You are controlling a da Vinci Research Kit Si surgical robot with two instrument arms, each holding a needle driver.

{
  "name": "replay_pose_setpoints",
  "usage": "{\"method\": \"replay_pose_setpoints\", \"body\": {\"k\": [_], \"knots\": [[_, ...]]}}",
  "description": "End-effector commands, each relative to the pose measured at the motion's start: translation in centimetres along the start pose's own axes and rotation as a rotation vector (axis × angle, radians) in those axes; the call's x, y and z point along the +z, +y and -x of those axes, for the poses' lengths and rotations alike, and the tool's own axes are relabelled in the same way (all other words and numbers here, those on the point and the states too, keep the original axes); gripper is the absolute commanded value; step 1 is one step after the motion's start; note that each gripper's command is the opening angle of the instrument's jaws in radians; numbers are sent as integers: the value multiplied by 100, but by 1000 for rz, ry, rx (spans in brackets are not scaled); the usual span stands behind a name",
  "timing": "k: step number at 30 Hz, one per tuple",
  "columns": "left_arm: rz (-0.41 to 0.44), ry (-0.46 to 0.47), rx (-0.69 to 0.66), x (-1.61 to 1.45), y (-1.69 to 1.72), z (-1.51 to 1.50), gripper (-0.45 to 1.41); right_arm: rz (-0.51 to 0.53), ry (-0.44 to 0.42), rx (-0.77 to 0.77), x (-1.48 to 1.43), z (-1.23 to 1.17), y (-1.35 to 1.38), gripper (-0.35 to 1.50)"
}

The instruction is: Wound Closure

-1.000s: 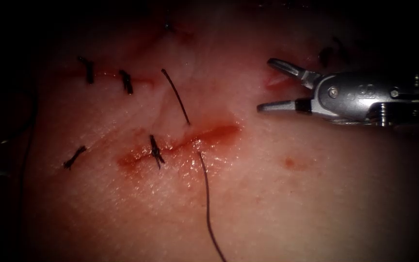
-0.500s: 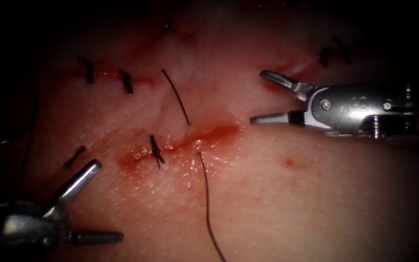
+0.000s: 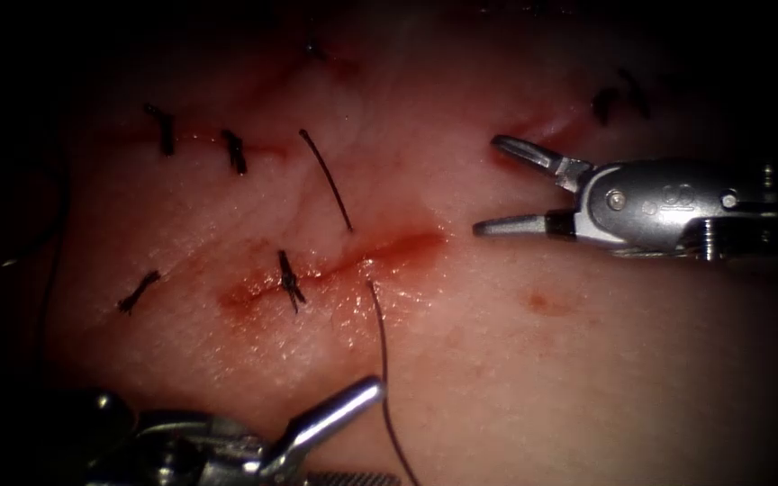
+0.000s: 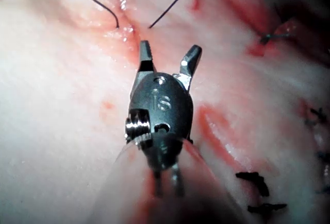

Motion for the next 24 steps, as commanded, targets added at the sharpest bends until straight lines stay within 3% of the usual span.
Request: {"method": "replay_pose_setpoints", "body": {"k": [1,2,4,7,12,13,14,15,16,17,20,24], "knots": [[3,1,0,7,0,2,103,1,3,2,11,1,-2,143],[5,11,5,10,-4,-6,118,1,4,1,11,2,-2,143],[5,12,10,10,-5,-8,121,1,4,0,11,2,-3,143],[-1,-8,14,10,-8,-10,121,1,6,4,10,3,-4,143],[-5,-16,32,20,-2,-12,104,2,9,3,10,4,-6,143],[-7,-21,55,26,3,-13,88,3,10,8,10,4,-6,143],[-7,-21,55,26,3,-13,88,3,10,8,10,4,-6,143],[-8,-22,57,28,5,-13,76,3,10,8,10,5,-7,143],[-9,-22,59,30,7,-13,24,3,11,8,10,5,-7,143],[83,32,77,29,9,-8,-45,-4,17,6,9,6,-10,143],[157,50,78,22,3,3,-45,-69,52,3,7,5,-18,140],[140,27,80,15,-5,17,-45,-194,93,-40,4,-1,-37,125]]}}
